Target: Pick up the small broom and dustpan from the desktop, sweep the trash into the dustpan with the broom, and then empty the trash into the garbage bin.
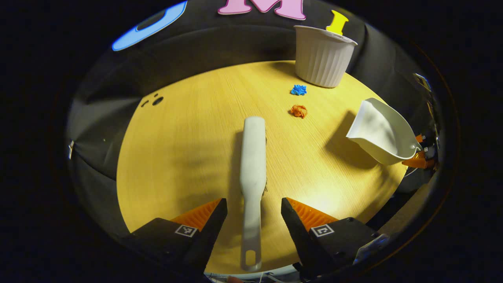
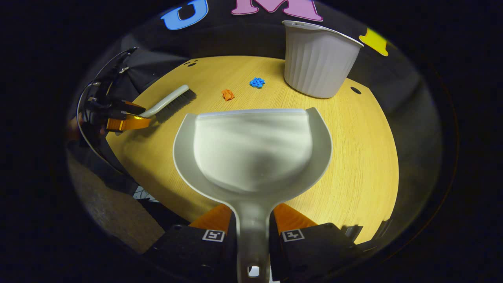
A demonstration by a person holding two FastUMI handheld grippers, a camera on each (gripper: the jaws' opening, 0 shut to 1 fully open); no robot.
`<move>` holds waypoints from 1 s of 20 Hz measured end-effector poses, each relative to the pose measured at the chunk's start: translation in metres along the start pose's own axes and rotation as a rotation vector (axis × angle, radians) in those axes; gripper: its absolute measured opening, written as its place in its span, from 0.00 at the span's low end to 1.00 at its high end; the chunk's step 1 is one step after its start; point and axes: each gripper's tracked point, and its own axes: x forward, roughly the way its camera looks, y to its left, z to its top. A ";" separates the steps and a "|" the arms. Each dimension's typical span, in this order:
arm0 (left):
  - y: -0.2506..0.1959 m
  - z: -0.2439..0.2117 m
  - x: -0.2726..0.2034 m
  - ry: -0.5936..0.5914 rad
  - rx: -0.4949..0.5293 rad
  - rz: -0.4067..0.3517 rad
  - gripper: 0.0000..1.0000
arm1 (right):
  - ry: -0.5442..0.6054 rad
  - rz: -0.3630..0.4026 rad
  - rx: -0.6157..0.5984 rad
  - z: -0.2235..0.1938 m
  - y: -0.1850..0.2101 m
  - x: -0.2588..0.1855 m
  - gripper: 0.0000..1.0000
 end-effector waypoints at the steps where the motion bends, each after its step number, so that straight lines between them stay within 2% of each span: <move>1: -0.002 0.000 0.006 0.016 -0.012 -0.004 0.89 | 0.002 0.001 -0.004 -0.001 0.000 -0.003 0.37; 4: -0.005 -0.002 0.022 0.064 -0.021 -0.021 0.82 | 0.004 -0.001 -0.011 -0.001 0.000 -0.003 0.34; 5: -0.006 -0.003 0.027 0.078 -0.017 -0.022 0.77 | 0.003 0.000 -0.010 0.000 0.000 -0.004 0.37; 6: -0.006 -0.005 0.029 0.087 -0.011 -0.017 0.66 | 0.002 0.002 -0.008 0.001 0.000 -0.005 0.34; 7: -0.007 -0.008 0.033 0.096 -0.004 -0.015 0.61 | 0.001 0.002 -0.007 0.002 0.000 -0.005 0.34; 8: -0.007 -0.010 0.036 0.107 -0.001 -0.010 0.49 | 0.002 0.003 -0.008 0.003 0.000 -0.005 0.34; 9: -0.005 -0.014 0.040 0.121 0.000 -0.002 0.44 | 0.003 0.004 -0.009 0.004 -0.001 -0.005 0.37; 10: -0.005 -0.010 0.043 0.103 0.002 0.003 0.36 | 0.005 0.006 -0.011 0.005 -0.001 -0.006 0.34; 11: -0.006 -0.011 0.040 0.116 -0.001 0.001 0.32 | 0.008 0.010 -0.013 0.006 -0.001 -0.006 0.37; 15: 0.000 0.008 0.033 0.097 0.017 0.007 0.27 | 0.060 0.026 -0.051 0.007 -0.005 -0.004 0.34; 16: 0.002 0.022 0.031 0.068 0.021 0.006 0.27 | 0.094 0.028 -0.059 0.005 -0.008 -0.003 0.38; 20: 0.008 0.089 0.037 -0.028 0.074 0.010 0.24 | 0.152 0.043 -0.120 0.019 -0.021 0.011 0.37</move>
